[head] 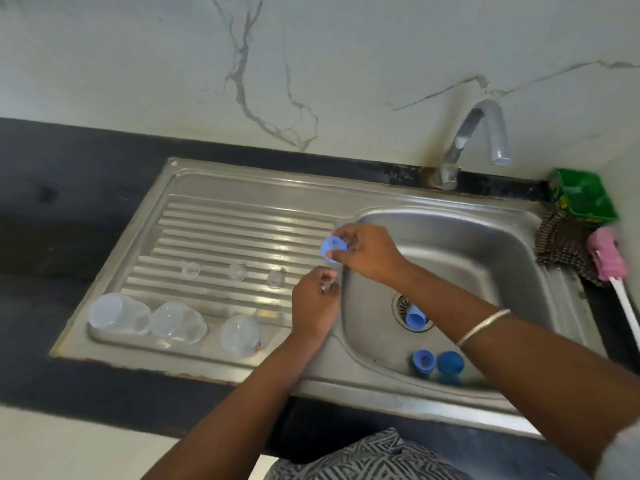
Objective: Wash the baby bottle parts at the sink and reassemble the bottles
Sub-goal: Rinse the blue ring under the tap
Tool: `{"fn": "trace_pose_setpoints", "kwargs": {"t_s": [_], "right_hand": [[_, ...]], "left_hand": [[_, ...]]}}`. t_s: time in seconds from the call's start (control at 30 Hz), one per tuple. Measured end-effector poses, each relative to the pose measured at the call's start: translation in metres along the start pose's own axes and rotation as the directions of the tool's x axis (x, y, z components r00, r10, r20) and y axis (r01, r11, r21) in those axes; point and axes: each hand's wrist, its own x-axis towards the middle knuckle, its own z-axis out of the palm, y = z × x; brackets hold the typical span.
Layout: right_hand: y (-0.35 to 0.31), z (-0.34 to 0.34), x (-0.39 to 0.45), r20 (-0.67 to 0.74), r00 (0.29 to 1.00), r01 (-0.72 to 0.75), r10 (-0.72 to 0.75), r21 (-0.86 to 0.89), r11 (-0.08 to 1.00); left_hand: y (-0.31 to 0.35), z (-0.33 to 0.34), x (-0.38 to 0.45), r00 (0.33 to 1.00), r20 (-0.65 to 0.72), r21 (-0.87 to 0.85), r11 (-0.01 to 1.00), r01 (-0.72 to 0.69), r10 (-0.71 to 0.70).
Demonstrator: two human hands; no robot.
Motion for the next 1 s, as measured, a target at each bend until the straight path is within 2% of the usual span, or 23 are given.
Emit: {"fn": "trace_pose_setpoints", "kwargs": {"t_s": [0.17, 0.37, 0.57, 0.8, 1.0], "right_hand": [[-0.053, 0.039, 0.050, 0.155, 0.968, 0.206, -0.199, -0.032, 0.978], [-0.093, 0.093, 0.101, 0.328, 0.883, 0.393, -0.335, -0.126, 0.911], [-0.113, 0.129, 0.131, 0.359, 0.856, 0.436, -0.372, -0.113, 0.893], [-0.115, 0.154, 0.144, 0.406, 0.839, 0.467, -0.361, -0.200, 0.861], [-0.110, 0.161, 0.149, 0.398, 0.866, 0.412, -0.303, -0.224, 0.883]], "left_hand": [[-0.015, -0.015, 0.004, 0.987, -0.014, -0.145, 0.977, 0.154, -0.158], [-0.020, -0.017, 0.003, 0.985, 0.040, -0.170, 0.970, 0.172, -0.168], [-0.021, -0.020, 0.005, 0.967, 0.090, -0.296, 0.920, 0.256, -0.240], [-0.013, -0.021, 0.004, 0.950, 0.104, -0.272, 0.911, 0.311, -0.293], [-0.011, -0.023, 0.002, 0.952, 0.110, -0.237, 0.923, 0.303, -0.284]]}}
